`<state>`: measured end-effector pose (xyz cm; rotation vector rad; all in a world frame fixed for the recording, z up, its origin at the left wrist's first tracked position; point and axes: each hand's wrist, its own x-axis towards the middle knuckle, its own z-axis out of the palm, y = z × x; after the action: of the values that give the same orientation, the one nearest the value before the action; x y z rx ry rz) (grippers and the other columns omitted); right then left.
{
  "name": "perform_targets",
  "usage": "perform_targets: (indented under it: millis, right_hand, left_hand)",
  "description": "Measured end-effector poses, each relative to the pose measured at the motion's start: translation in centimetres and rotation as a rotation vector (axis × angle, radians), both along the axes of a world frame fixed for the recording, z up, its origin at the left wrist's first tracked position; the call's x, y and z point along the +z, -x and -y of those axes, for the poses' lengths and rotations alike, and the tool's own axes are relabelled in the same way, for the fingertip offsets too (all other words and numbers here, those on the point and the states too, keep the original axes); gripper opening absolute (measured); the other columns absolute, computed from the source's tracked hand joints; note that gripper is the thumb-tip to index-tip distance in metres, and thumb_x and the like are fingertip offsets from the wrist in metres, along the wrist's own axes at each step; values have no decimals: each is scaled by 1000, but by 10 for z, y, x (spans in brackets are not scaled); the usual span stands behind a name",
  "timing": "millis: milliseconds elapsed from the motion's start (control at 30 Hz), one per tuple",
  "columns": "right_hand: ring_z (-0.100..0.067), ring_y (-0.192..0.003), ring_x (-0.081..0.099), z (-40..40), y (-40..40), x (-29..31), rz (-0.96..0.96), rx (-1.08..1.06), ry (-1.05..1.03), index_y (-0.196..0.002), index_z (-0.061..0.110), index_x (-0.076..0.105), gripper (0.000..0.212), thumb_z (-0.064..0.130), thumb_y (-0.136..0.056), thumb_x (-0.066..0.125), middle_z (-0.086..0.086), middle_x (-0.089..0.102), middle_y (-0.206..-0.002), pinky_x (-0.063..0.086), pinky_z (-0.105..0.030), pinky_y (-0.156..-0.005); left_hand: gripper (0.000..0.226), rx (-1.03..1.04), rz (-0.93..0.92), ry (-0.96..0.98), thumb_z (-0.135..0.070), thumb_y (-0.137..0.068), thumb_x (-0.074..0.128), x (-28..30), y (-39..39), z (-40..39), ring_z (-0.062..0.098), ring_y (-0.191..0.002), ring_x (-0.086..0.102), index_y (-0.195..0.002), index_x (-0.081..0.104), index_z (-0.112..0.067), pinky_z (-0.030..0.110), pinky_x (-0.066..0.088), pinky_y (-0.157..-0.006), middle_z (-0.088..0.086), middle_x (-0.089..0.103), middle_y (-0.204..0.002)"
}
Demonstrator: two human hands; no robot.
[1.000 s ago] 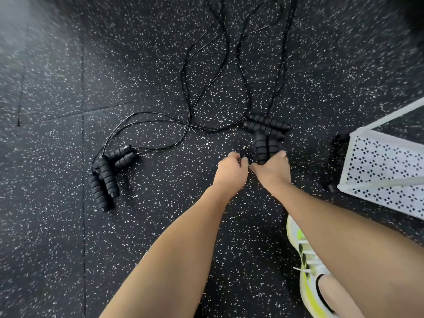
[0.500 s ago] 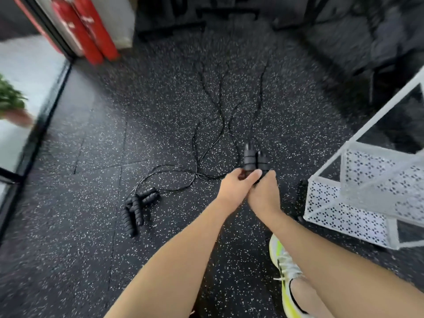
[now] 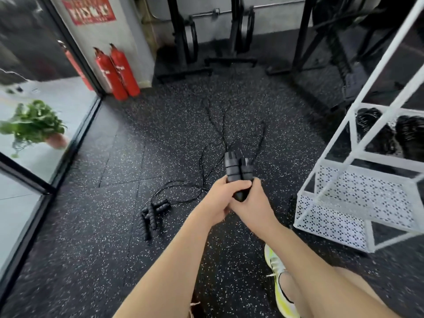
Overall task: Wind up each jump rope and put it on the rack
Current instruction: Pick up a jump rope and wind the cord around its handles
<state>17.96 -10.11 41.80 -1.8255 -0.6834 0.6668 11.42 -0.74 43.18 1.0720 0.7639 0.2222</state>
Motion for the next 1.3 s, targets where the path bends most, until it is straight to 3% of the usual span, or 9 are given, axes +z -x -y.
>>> perform_targets:
  millis: [100, 200, 333, 433, 567, 800, 1033, 1167, 1300]
  right_hand:
    - [-4, -100, 63, -4, 2, 3, 92, 131, 41, -120, 31, 53, 60, 40, -68, 81, 5, 61, -111, 56, -29, -82]
    - [-18, -120, 43, -12, 1, -1, 235, 259, 207, -136, 27, 46, 89, 66, -58, 61, 3, 46, -126, 42, -44, -104]
    - [-20, -129, 34, -23, -7, -6, 196, 396, 243, -141, 29, 42, 91, 65, -60, 64, 4, 38, -133, 35, -42, -111]
    - [-17, -126, 37, -37, -16, -5, 190, 479, 205, -130, 42, 44, 66, 48, -73, 77, 10, 42, -124, 38, -41, -109]
    - [-4, -123, 45, -54, -30, -3, 103, 492, 113, -118, 54, 46, 61, 58, -68, 81, 22, 44, -122, 44, -38, -107]
    - [3, -110, 59, -69, -49, 1, 21, 553, 83, -116, 47, 59, 57, 64, -67, 81, 23, 47, -124, 51, -35, -100]
    - [-5, -109, 67, -70, -49, -1, -154, 511, 15, -122, 41, 55, 64, 57, -68, 85, 17, 65, -121, 55, -41, -96]
    - [-5, -102, 70, -68, -52, 3, -221, 523, 0, -121, 33, 60, 48, 40, -79, 84, 16, 73, -113, 56, -36, -94]
    - [-4, -80, 69, -70, -56, 10, -363, 484, -89, -111, 18, 67, 44, 29, -69, 79, 8, 77, -92, 56, -23, -64]
  left_hand:
    - [28, 80, 29, 33, -5, -92, 67, 4, 13, 3, 28, -100, 72, -120, 67, -8, 41, 59, -85, 16, 75, -112]
    - [28, 124, 54, 55, 0, -94, 61, -3, 23, -2, 31, -100, 71, -121, 64, -7, 49, 56, -90, 21, 72, -114]
    - [29, 121, 23, 49, 1, -93, 56, -14, 28, -13, 31, -90, 69, -118, 63, -11, 50, 50, -77, 16, 72, -103]
    - [29, 113, -1, 20, 3, -90, 54, -14, 23, -27, 31, -88, 69, -112, 66, -11, 50, 48, -79, 14, 72, -98]
    - [29, 98, 22, 53, 6, -83, 54, -9, 16, -51, 32, -84, 65, -91, 70, -18, 46, 52, -72, 14, 68, -90]
    - [59, -20, 175, 269, -1, -74, 54, -7, 22, -71, 38, -98, 66, -132, 60, -4, 52, 57, -79, 24, 67, -115]
    - [50, -2, 257, 360, 1, -72, 52, -6, 24, -71, 37, -89, 68, -120, 65, -2, 47, 59, -70, 26, 67, -110]
    - [57, -11, 314, 397, -1, -74, 50, -11, 22, -73, 39, -105, 65, -129, 65, -4, 52, 57, -91, 28, 64, -120]
    - [61, -56, 377, 376, 4, -73, 49, -10, 23, -74, 43, -109, 62, -132, 61, 0, 62, 50, -100, 30, 61, -129]
